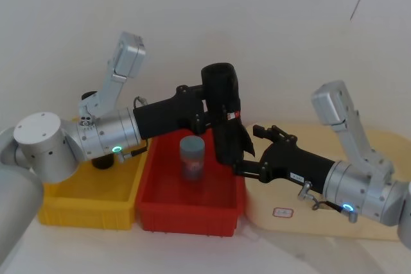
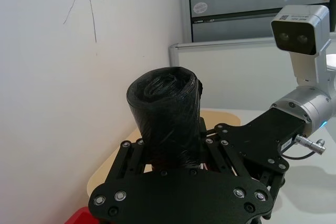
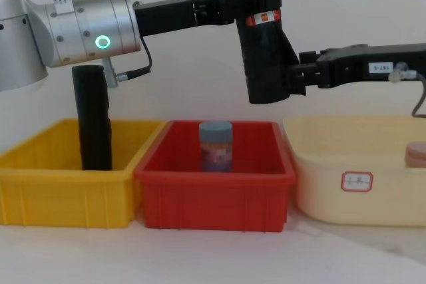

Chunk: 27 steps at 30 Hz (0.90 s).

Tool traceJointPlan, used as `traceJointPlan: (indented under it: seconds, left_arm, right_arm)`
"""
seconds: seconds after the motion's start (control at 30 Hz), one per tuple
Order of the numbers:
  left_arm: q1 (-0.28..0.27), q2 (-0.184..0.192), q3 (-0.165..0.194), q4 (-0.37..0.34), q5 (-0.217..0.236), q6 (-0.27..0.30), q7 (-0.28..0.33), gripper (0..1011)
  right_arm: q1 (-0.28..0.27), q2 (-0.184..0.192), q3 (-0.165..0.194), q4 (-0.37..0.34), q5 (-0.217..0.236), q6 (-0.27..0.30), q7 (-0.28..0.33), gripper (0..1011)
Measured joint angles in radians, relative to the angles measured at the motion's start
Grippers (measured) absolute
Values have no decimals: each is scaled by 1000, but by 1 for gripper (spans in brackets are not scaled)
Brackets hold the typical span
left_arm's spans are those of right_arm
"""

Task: Pick up the garbage bag with the one hand and transfer it to the other hand.

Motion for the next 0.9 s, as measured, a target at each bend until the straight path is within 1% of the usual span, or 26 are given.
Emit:
traceJointPlan:
  seconds: [0.47,0.9]
  left_arm:
    - [1,0,1,-1,0,-1,0,426]
    - [1,0,1,-2,0,-1,0,426]
  right_arm:
    - [48,-21,-35,43,5,22,5,1000]
    - [91,-43,-63,97,7,8,24,1000]
